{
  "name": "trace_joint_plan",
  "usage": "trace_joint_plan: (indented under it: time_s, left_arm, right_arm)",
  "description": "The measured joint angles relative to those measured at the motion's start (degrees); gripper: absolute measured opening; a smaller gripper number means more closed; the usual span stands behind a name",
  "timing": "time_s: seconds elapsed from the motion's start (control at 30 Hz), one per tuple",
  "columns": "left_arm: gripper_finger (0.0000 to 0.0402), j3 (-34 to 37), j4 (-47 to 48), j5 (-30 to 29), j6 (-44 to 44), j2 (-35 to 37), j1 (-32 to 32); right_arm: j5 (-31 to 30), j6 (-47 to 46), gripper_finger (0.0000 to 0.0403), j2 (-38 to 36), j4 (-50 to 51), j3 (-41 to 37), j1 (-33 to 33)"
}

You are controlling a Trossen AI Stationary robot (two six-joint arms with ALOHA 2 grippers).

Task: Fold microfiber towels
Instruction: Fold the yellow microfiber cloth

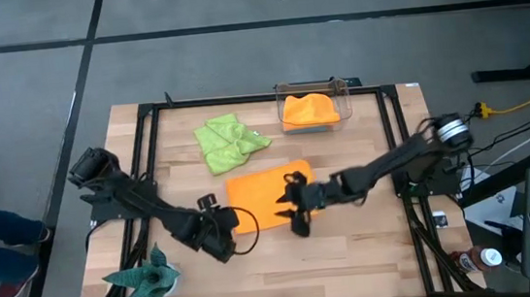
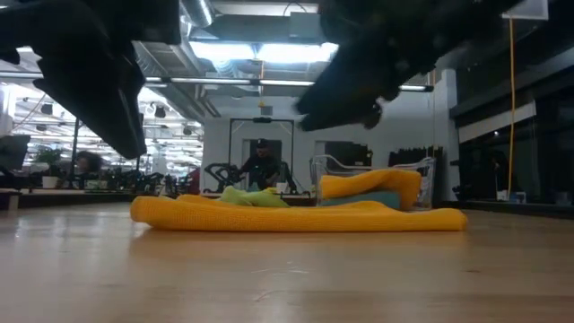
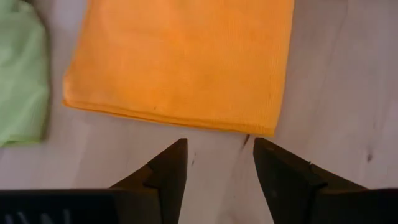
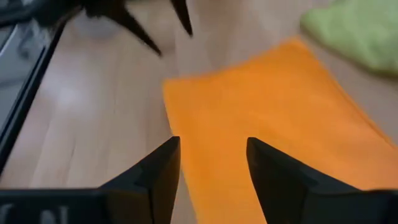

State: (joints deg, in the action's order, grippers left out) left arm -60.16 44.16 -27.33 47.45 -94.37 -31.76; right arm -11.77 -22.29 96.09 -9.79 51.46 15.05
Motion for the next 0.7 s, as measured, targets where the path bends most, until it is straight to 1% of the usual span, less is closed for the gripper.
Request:
trace_joint_plan:
  time_s: [0.07, 0.1, 0.17, 0.23, 0.3, 0.4, 0.5, 0.57, 0.6, 0.63, 0.7]
  left_arm:
    - [0.0177, 0.0, 0.4, -2.3, 1.4, 0.0, -1.3]
    - [0.0177, 0.0, 0.4, -2.9, 2.1, 0.0, -1.7]
    - [0.0177, 0.0, 0.6, -3.4, 4.1, 0.0, -2.4]
    - [0.0177, 0.0, 0.6, -3.4, 6.2, 0.0, -2.9]
    - [0.0177, 0.0, 0.6, -3.5, 7.1, 0.0, -3.3]
    - [0.0177, 0.0, 0.7, -3.5, 7.6, 0.0, -3.9]
    - [0.0177, 0.0, 0.8, -3.6, 7.6, 0.0, -4.0]
    - [0.0177, 0.0, 0.8, -3.7, 7.6, 0.0, -4.0]
    - [0.0177, 0.0, 0.8, -3.7, 7.6, 0.0, -4.0]
    - [0.0177, 0.0, 0.8, -3.7, 7.6, 0.0, -3.9]
    - [0.0177, 0.0, 0.8, -3.7, 7.6, 0.0, -3.9]
  right_arm:
    - [-6.1, -0.1, 0.0182, 5.1, -9.0, 0.3, 1.4]
    - [-9.6, -0.1, 0.0178, 7.5, -11.8, 0.9, 1.8]
    - [-17.9, -2.2, 0.0171, 11.9, -14.4, 2.8, 1.8]
    - [-25.6, -6.7, 0.0164, 15.8, -14.4, 4.8, 1.5]
    - [-28.9, -10.1, 0.0156, 19.3, -14.3, 6.1, 0.9]
    - [-32.0, -12.9, 0.0147, 24.0, -14.4, 7.6, 0.5]
    - [-36.3, -15.7, 0.0141, 28.3, -15.0, 8.8, 0.5]
    - [-36.4, -16.0, 0.0139, 30.4, -15.9, 9.3, 0.5]
    - [-35.3, -14.1, 0.0139, 31.2, -16.7, 9.6, 0.3]
    - [-31.9, -11.5, 0.0139, 31.5, -17.5, 9.8, -0.2]
    - [-23.3, -6.0, 0.0139, 32.0, -18.2, 10.1, -1.2]
